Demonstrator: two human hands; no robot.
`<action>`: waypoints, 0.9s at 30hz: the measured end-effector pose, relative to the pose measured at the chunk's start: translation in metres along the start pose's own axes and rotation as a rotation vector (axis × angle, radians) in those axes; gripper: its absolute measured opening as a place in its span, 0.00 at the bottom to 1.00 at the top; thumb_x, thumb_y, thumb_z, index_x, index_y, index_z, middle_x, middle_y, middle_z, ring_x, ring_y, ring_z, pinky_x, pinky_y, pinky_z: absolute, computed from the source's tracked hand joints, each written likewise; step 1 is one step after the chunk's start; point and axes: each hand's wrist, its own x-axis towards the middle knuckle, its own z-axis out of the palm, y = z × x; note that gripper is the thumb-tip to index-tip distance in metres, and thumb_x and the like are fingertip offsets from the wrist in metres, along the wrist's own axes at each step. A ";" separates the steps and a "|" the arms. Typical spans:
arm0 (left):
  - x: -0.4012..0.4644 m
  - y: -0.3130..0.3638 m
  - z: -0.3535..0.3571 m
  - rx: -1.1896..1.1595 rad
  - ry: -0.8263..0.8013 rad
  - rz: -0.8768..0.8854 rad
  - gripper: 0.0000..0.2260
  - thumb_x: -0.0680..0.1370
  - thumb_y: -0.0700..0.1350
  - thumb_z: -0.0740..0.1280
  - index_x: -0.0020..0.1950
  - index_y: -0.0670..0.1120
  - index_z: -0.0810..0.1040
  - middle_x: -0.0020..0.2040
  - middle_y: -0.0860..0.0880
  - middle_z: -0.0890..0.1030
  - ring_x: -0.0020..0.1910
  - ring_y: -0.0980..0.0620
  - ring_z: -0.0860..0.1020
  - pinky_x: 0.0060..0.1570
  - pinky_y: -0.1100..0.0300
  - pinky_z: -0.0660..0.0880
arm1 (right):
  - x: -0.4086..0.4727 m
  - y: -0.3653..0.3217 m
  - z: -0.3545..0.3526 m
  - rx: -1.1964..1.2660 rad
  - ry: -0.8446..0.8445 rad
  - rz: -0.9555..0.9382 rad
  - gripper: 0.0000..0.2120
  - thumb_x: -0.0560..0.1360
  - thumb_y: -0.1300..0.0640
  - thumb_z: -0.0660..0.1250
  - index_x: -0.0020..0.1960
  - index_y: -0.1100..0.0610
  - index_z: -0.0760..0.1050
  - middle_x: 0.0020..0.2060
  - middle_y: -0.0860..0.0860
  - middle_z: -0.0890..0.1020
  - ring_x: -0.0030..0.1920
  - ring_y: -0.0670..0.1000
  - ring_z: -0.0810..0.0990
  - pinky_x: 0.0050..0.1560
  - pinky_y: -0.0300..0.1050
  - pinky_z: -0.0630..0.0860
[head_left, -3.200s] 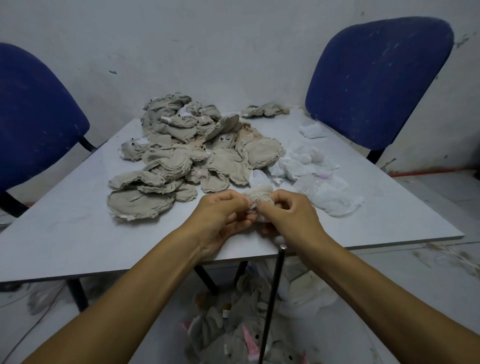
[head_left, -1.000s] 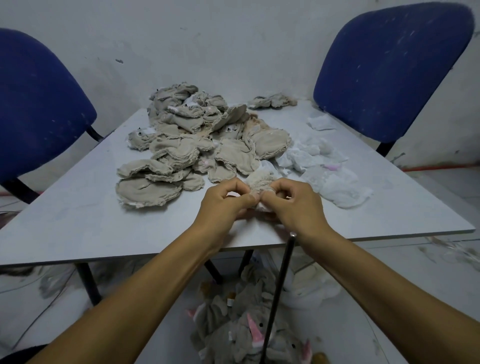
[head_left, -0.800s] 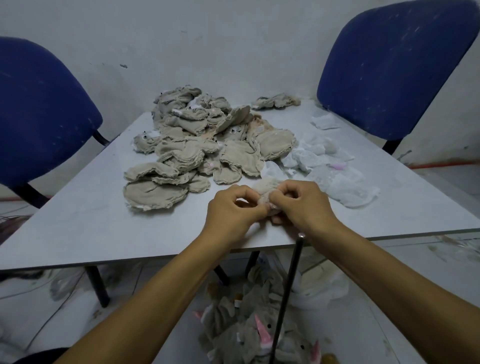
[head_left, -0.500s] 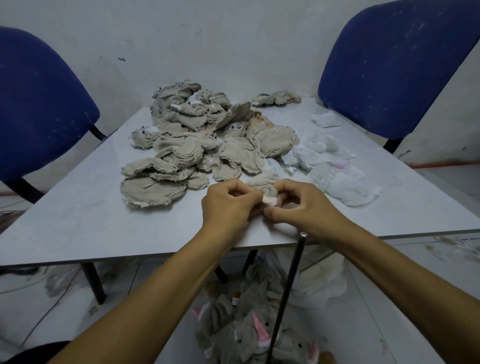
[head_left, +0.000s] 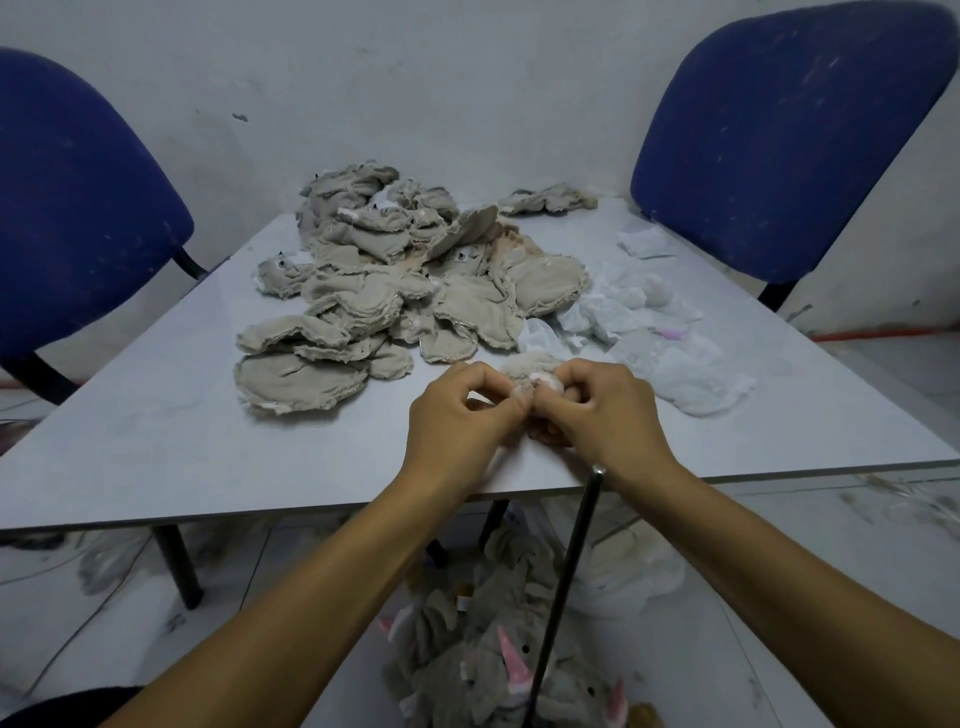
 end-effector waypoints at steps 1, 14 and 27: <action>-0.001 0.000 0.001 0.039 0.023 0.016 0.07 0.73 0.43 0.75 0.37 0.48 0.81 0.44 0.48 0.82 0.43 0.46 0.83 0.52 0.45 0.80 | 0.001 0.000 0.000 0.004 0.002 0.008 0.09 0.72 0.54 0.72 0.36 0.57 0.79 0.27 0.51 0.81 0.30 0.48 0.83 0.33 0.38 0.79; -0.007 0.014 0.008 0.225 -0.045 0.402 0.08 0.71 0.36 0.75 0.47 0.45 0.81 0.46 0.51 0.78 0.43 0.55 0.77 0.43 0.66 0.72 | 0.020 0.005 -0.001 0.221 -0.039 0.176 0.12 0.65 0.59 0.69 0.25 0.52 0.70 0.23 0.46 0.71 0.30 0.49 0.71 0.34 0.47 0.69; 0.036 -0.011 0.001 0.267 -0.227 0.300 0.20 0.66 0.45 0.81 0.55 0.53 0.82 0.48 0.59 0.84 0.48 0.60 0.80 0.49 0.62 0.76 | 0.024 -0.004 -0.015 0.597 -0.153 0.404 0.12 0.77 0.72 0.60 0.39 0.59 0.71 0.27 0.55 0.74 0.21 0.44 0.71 0.21 0.34 0.69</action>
